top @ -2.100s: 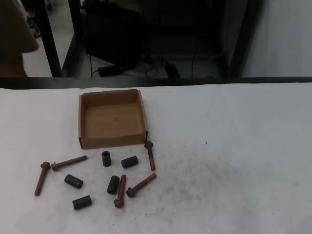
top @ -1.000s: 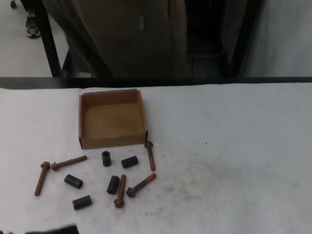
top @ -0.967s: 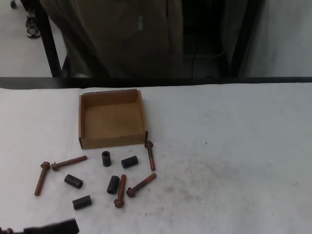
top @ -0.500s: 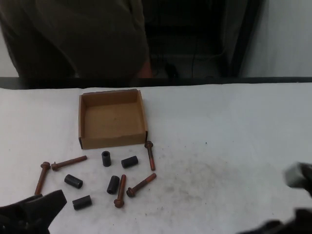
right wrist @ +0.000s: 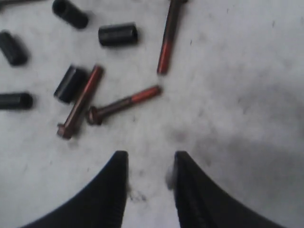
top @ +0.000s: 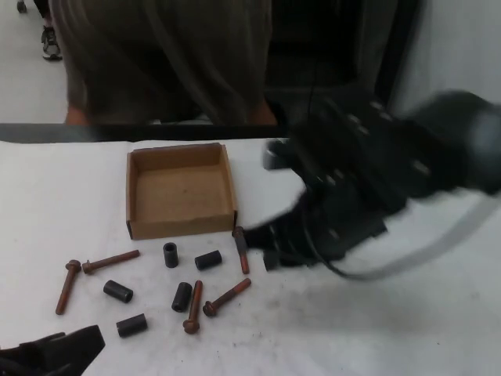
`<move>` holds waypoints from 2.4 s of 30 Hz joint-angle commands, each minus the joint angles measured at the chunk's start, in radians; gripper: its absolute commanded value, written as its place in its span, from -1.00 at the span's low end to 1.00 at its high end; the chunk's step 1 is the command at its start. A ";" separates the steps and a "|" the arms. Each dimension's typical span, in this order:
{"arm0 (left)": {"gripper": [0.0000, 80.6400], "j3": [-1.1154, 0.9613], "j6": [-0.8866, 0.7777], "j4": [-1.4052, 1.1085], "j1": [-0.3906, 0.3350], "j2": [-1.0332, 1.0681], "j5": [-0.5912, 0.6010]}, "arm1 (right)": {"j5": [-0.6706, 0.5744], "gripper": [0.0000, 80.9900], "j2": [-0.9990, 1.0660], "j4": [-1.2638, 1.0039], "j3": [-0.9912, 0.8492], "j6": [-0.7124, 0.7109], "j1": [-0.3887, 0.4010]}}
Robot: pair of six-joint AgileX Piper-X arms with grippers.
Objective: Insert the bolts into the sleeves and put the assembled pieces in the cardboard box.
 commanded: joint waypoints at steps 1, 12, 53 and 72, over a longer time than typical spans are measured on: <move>0.14 -0.013 0.006 -0.002 0.002 0.001 0.018 | 0.000 -0.22 0.088 0.043 -0.134 -0.040 -0.029; 0.14 -0.013 0.006 -0.038 0.002 0.001 0.024 | 0.043 -0.22 0.343 0.084 -0.390 -0.081 -0.032; 0.14 -0.013 0.006 -0.089 0.002 0.001 0.041 | 0.082 -0.31 0.462 -0.007 -0.410 0.011 -0.030; 0.11 -0.011 0.026 -0.089 0.002 0.001 0.053 | 0.046 -1.00 0.377 0.187 -0.449 -0.135 -0.032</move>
